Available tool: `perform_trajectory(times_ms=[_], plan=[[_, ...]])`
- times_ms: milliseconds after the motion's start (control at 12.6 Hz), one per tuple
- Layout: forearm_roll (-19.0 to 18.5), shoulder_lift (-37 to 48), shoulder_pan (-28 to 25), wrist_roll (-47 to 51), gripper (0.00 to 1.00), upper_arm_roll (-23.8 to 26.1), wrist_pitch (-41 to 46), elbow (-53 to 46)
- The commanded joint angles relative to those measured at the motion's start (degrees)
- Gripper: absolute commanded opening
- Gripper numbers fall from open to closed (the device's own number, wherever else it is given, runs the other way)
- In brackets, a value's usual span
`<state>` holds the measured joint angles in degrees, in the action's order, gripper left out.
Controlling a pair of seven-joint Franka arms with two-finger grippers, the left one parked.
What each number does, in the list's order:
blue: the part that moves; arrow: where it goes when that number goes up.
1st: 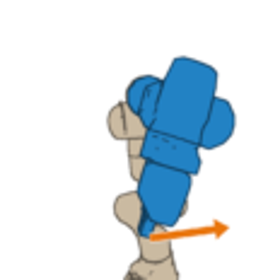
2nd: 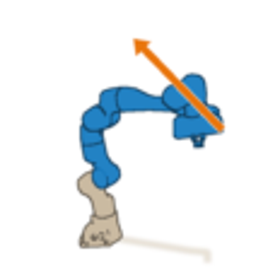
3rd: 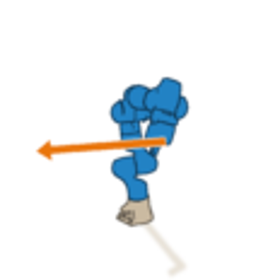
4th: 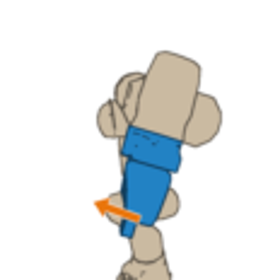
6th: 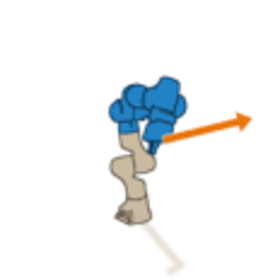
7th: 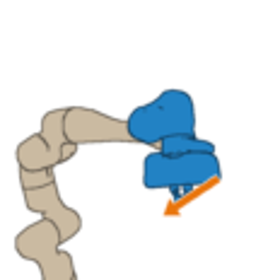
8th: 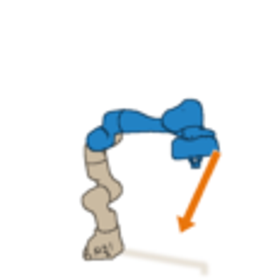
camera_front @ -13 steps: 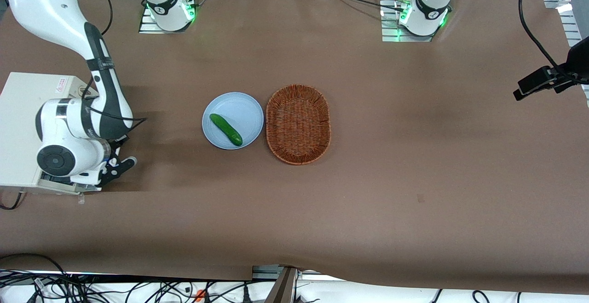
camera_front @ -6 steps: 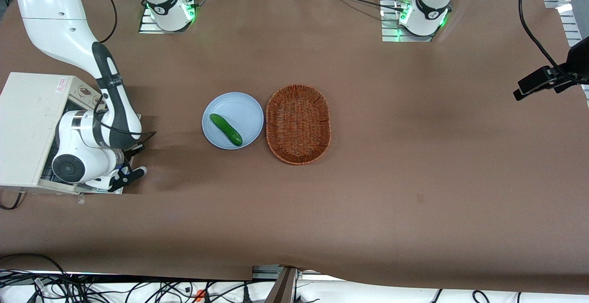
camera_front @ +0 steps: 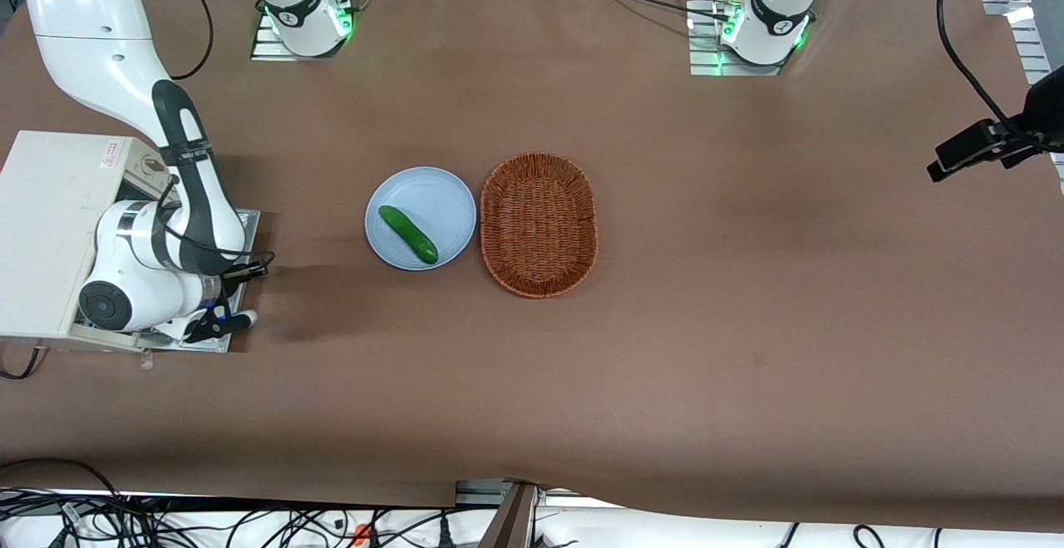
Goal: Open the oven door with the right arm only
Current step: 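Pull the door handle outward and down with the right gripper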
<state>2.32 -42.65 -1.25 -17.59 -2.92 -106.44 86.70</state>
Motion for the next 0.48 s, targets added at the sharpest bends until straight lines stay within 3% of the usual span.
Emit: perform_trajectory(times_ms=[0, 80, 159, 239, 398], plan=[[0.76, 2.64, -0.33, 0.28, 0.0, 0.11, 1.5, -0.31], [0.32, 3.96, -0.33, 0.18, 0.18, 0.11, 1.58, -0.31], [-0.12, 5.11, -0.42, -0.25, 0.47, 0.11, 2.28, -1.0], [-1.51, 5.9, -0.33, -2.26, 0.98, 0.02, 3.68, -2.23], [-3.63, 7.31, -0.15, -8.23, 1.0, -0.33, 7.8, -5.3]])
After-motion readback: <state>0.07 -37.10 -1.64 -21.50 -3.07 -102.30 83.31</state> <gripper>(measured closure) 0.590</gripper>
